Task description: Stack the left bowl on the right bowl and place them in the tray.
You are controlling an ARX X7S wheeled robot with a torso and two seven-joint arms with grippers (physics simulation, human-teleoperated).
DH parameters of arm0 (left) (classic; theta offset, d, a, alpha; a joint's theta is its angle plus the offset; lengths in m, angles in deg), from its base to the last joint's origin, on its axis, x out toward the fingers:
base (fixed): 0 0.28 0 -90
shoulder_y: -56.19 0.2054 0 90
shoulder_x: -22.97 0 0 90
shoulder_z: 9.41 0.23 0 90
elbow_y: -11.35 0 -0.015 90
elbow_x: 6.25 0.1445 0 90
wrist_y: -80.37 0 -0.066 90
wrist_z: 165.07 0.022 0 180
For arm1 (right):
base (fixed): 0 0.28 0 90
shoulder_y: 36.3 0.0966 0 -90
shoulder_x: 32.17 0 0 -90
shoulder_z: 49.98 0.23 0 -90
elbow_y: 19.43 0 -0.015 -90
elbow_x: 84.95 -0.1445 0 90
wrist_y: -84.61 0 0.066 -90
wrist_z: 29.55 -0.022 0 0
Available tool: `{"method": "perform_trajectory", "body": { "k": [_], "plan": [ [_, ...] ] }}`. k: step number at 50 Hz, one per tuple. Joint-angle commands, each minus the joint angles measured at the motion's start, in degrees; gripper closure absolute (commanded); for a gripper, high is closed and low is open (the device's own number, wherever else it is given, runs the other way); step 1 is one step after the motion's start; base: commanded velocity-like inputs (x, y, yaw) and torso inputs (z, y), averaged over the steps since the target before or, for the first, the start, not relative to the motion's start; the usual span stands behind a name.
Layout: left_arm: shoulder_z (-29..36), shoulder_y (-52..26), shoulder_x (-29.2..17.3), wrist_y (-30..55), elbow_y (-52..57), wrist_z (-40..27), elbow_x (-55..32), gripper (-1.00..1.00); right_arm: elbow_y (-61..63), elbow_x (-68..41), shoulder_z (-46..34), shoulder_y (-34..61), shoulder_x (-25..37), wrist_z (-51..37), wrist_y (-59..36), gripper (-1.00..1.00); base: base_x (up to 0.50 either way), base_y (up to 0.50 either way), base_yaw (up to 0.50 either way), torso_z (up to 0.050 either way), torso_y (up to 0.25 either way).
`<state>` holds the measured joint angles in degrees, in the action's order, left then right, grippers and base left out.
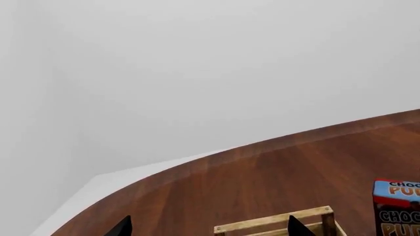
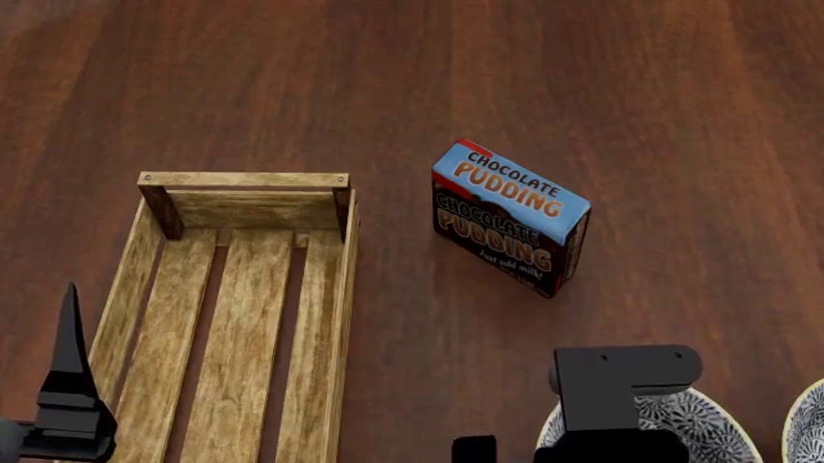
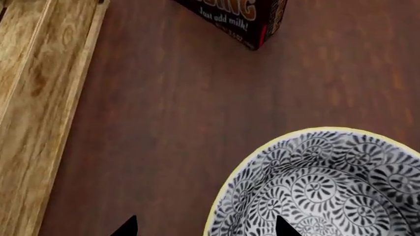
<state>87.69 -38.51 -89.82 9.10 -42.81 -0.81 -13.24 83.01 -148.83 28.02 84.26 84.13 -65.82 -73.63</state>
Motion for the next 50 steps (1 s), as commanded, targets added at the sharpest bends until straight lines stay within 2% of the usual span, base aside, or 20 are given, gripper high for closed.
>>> {"method": "perform_trajectory", "body": {
  "k": [1, 50],
  "plan": [
    [0.05, -0.05, -0.16, -0.12, -0.18, -0.12, -0.12, -1.0, -4.04, 1.79, -1.92, 1.38, -0.47, 2.07, 1.15, -1.0, 0.0, 0.0, 0.0, 0.0, 0.0],
    [0.8, 0.27, -0.76, -0.59, 0.04, -0.64, -0.32, -1.0, -10.48, 4.14, -5.44, 0.58, -0.43, 4.88, 3.6, -1.0, 0.0, 0.0, 0.0, 0.0, 0.0]
  ]
}}
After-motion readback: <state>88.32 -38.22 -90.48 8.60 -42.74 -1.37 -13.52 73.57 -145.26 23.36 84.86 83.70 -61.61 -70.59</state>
